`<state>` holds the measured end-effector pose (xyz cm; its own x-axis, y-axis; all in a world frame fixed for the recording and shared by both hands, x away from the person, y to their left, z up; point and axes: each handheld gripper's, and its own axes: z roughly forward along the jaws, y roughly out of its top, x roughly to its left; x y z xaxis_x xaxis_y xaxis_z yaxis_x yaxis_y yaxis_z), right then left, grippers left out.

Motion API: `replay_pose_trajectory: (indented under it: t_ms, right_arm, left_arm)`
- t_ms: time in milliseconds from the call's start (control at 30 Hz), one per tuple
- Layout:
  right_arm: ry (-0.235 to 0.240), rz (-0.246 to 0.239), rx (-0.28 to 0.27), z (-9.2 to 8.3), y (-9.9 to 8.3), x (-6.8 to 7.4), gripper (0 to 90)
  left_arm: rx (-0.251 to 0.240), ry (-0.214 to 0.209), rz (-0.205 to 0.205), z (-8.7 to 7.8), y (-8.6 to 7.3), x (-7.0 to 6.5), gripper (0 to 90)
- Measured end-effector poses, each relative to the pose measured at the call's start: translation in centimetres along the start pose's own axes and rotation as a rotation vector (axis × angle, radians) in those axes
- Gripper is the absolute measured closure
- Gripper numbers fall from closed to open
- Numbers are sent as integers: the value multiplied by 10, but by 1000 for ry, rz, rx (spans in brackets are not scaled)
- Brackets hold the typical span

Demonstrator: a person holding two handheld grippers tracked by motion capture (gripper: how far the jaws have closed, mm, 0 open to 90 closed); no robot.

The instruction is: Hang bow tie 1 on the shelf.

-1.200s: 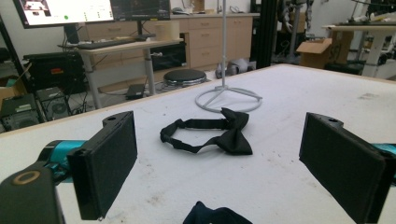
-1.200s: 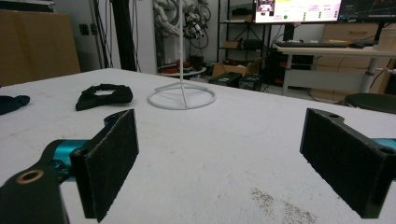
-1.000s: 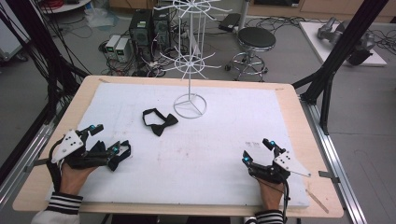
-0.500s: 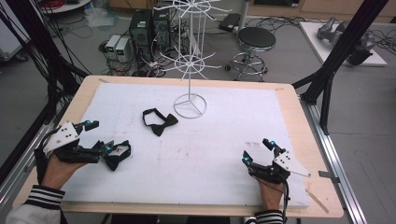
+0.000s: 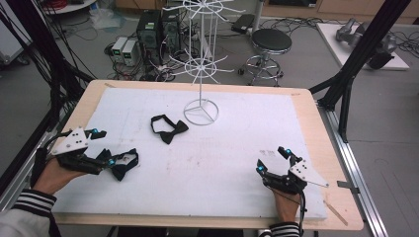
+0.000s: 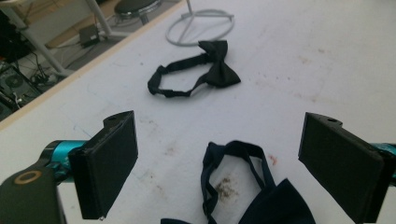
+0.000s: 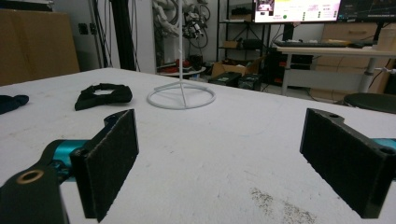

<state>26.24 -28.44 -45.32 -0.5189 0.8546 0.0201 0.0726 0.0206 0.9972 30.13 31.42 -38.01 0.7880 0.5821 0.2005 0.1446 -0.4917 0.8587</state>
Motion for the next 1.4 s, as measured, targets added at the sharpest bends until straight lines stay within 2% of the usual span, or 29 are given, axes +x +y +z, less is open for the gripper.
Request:
replay_pose_trajectory:
  t_ms: [67,100,133,233,267,300,400,567,800,1000,1400]
  right_arm:
    - [-2,-7,-4,0,0,-1,110]
    - [-1,-1,0,0,0,0,110]
    - [-1,-1,0,0,0,0,110]
    - [-1,-1,0,0,0,0,110]
    - [-1,-2,0,0,0,0,110]
    - [-1,-4,-1,0,0,0,110]
    - [-4,-8,0,0,0,0,110]
    - [-4,-6,2,0,0,0,110]
    - [-4,-7,2,0,0,0,110]
    - [-5,-8,1,0,0,0,110]
    - [-7,-10,2,0,0,0,110]
  left_arm:
    - [23,-20,9,1,0,1,123]
    - [50,-40,23,2,0,2,122]
    - [50,-40,23,2,0,2,123]
    - [82,-96,37,4,1,4,122]
    - [114,-122,66,5,2,6,122]
    - [130,-131,73,6,2,7,122]
    - [154,-141,83,6,2,8,123]
    - [211,-181,105,5,1,11,129]
    - [289,-204,125,11,-2,11,129]
    - [345,-231,175,16,-7,6,157]
    - [406,-275,216,25,-10,4,244]
